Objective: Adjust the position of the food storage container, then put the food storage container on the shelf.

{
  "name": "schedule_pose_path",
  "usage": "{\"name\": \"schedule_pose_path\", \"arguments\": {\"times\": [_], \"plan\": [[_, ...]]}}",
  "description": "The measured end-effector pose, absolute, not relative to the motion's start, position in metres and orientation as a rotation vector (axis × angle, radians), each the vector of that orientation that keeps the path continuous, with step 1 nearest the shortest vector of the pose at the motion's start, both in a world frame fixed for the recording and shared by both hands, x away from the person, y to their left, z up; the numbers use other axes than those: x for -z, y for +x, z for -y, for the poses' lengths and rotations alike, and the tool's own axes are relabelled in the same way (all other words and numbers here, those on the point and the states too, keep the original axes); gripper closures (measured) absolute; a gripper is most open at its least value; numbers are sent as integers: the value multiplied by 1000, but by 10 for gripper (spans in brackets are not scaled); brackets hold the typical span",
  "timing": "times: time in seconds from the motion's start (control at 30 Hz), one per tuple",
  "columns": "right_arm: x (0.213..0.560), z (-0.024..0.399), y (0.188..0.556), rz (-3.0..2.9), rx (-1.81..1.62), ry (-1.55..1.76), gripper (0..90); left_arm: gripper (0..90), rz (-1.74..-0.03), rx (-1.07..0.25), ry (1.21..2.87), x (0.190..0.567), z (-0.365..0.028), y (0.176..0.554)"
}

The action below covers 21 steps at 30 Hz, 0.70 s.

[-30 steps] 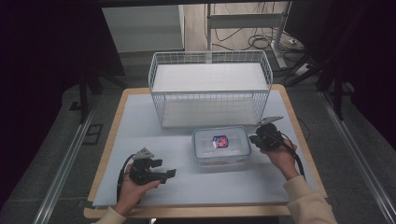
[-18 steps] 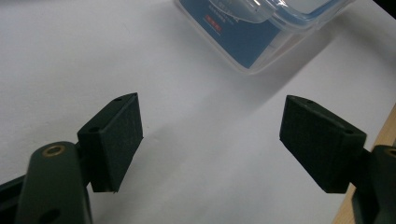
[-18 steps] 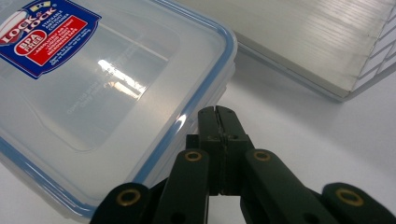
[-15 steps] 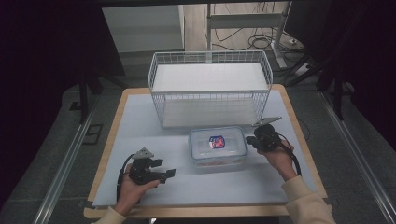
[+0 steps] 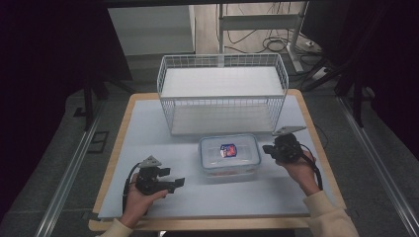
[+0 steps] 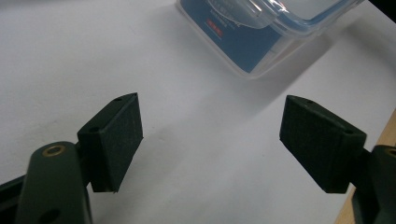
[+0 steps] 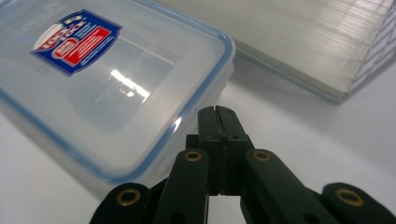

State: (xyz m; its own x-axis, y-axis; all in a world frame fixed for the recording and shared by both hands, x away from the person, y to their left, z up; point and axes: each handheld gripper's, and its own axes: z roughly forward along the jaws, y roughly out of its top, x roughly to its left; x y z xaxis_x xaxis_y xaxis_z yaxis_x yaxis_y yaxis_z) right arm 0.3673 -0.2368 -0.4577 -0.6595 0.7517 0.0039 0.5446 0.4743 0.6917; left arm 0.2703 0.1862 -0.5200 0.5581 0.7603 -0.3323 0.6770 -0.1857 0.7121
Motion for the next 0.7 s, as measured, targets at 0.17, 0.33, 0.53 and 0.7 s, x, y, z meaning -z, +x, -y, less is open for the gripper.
{"name": "schedule_pose_path", "arguments": {"times": [0.17,0.33,0.53,0.7], "plan": [[459,250,354,-2420,-999,1101,896,211,-1173,-130,1906,518,-186,270],[466,269,346,-2415,-1066,1136,888,212,-1193,-158,1883,513,-187,271],[465,276,345,-2407,-1139,1151,647,209,-1216,-179,1862,507,-187,273],[462,278,347,-2399,-1248,1164,353,195,-1238,-168,1836,500,-181,280]]}}
